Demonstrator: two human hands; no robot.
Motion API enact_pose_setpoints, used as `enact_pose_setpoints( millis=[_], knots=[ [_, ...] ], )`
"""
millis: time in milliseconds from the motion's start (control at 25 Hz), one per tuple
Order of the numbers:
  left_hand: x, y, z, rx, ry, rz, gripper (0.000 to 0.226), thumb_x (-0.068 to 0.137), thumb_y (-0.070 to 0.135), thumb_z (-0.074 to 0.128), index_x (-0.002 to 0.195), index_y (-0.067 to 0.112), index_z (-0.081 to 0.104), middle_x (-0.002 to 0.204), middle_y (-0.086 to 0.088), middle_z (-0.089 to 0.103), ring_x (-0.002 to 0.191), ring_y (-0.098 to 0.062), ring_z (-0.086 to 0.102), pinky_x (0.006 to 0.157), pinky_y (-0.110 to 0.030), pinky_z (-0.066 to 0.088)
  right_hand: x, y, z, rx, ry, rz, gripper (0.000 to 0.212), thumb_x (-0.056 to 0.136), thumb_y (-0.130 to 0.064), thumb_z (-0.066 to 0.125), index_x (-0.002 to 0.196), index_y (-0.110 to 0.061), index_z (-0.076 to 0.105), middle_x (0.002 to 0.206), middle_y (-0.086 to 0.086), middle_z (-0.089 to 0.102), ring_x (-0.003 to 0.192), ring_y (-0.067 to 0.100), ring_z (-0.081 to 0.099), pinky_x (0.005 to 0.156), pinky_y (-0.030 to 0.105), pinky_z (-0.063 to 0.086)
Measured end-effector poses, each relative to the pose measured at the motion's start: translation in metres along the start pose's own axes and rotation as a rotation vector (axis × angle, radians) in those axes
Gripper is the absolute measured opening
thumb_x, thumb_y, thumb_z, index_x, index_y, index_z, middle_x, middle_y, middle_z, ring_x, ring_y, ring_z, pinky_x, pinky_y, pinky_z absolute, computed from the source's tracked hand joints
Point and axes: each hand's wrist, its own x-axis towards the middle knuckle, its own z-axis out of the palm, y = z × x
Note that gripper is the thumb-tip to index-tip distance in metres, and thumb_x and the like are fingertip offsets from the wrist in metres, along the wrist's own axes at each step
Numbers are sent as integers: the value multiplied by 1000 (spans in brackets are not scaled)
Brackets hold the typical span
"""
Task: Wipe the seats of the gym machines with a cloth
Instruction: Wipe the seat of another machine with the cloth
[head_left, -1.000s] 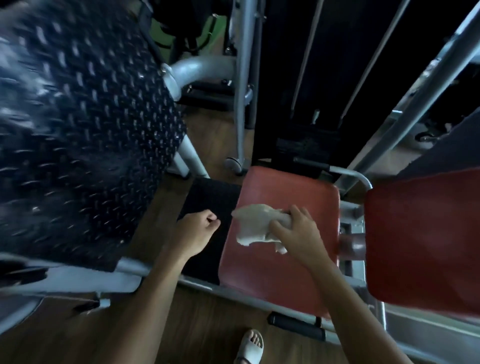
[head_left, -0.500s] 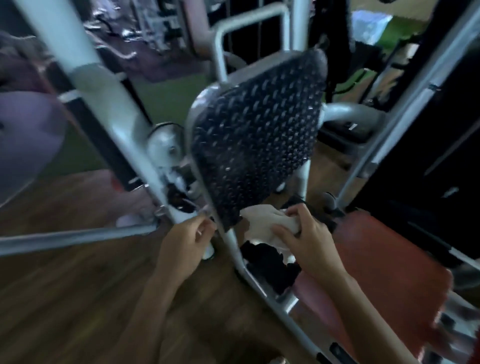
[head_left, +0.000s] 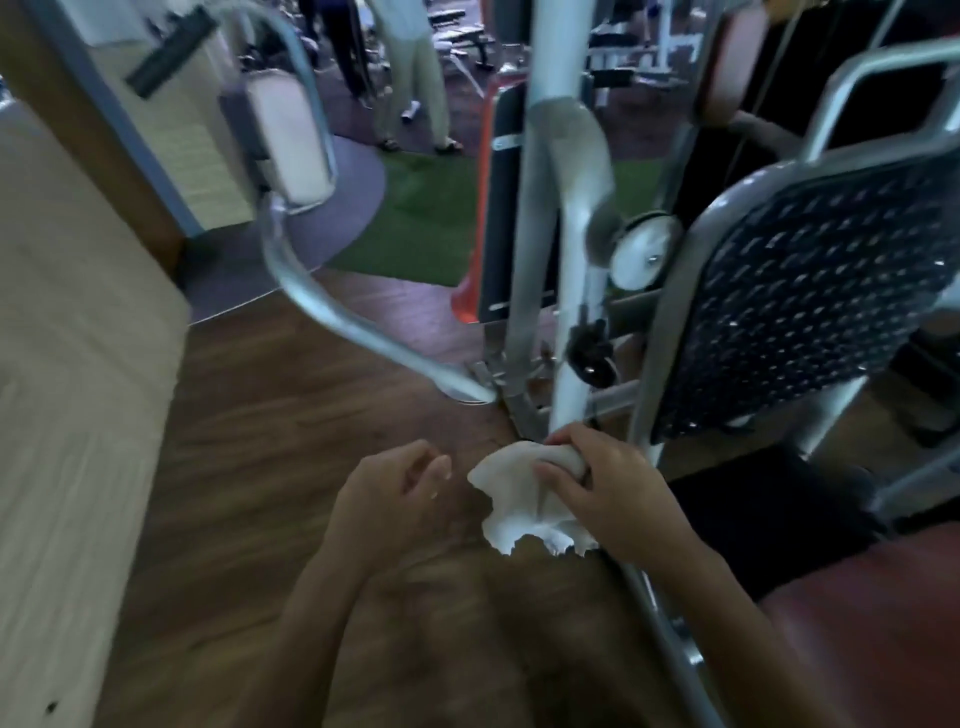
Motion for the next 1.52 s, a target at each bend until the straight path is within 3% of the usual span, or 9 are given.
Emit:
enact_pose_setpoints(
  millis=[240, 400, 520, 600, 840, 1080, 1320, 1440, 1520],
  knots=[
    [-85, -104, -97, 108, 127, -179, 21, 94, 45, 54, 82, 30, 64, 70, 14, 64, 66, -1, 61, 63, -38, 56, 8, -113, 86, -17, -127, -168, 22, 96, -51, 56, 105, -32, 61, 91, -16, 64, 80, 0, 59, 73, 24, 48],
    [-126, -150, -135, 133, 189, -282, 26, 92, 52, 49, 84, 32, 63, 73, 17, 63, 69, 1, 60, 64, -35, 56, 25, -168, 134, 32, -286, -270, 24, 94, -46, 64, 106, -25, 65, 92, -15, 66, 84, 2, 63, 73, 12, 46],
    [-139, -178, -155, 151, 252, -339, 32, 91, 55, 46, 83, 29, 62, 73, 16, 64, 68, -2, 61, 63, -36, 55, 41, -200, 161, 63, -361, -318, 21, 92, -47, 66, 99, -27, 65, 85, -13, 67, 79, 1, 64, 68, 12, 42],
    [-137, -191, -167, 148, 281, -377, 30, 93, 52, 48, 82, 29, 62, 71, 15, 64, 67, -2, 61, 62, -36, 54, 58, -215, 175, 50, -402, -347, 23, 92, -45, 68, 101, -25, 66, 87, -10, 67, 80, 1, 62, 71, 14, 40],
    [-86, -231, -197, 159, 367, -506, 30, 95, 49, 52, 78, 27, 62, 66, 13, 64, 65, -2, 63, 64, -36, 55, 140, -244, 195, -63, -403, -467, 28, 93, -56, 54, 105, -32, 62, 91, -9, 69, 84, 11, 64, 78, 37, 55],
    [-28, -250, -231, 149, 418, -521, 28, 99, 41, 54, 78, 27, 66, 64, 11, 64, 61, -3, 61, 55, -24, 39, 206, -271, 233, 37, -430, -506, 32, 90, -57, 54, 103, -30, 64, 90, -9, 68, 84, 12, 64, 79, 42, 56],
    [0, -312, -262, 111, 393, -500, 30, 99, 44, 53, 78, 26, 65, 66, 10, 63, 56, -4, 55, 54, -27, 40, 247, -311, 279, 47, -438, -471, 22, 93, -49, 60, 100, -28, 65, 85, -7, 66, 82, 15, 63, 79, 39, 54],
    [7, -364, -291, 114, 366, -493, 28, 98, 44, 53, 79, 27, 65, 67, 10, 64, 58, -4, 57, 55, -26, 41, 270, -342, 318, 155, -483, -355, 16, 77, -32, 77, 81, -29, 61, 69, -16, 57, 73, 11, 58, 84, 46, 54],
    [11, -403, -318, 88, 355, -486, 28, 98, 43, 54, 78, 27, 65, 66, 10, 64, 60, -4, 59, 57, -28, 45, 286, -371, 343, 124, -470, -360, 23, 66, -47, 70, 79, -32, 58, 72, -18, 58, 72, 4, 57, 80, 39, 54]
  ],
)
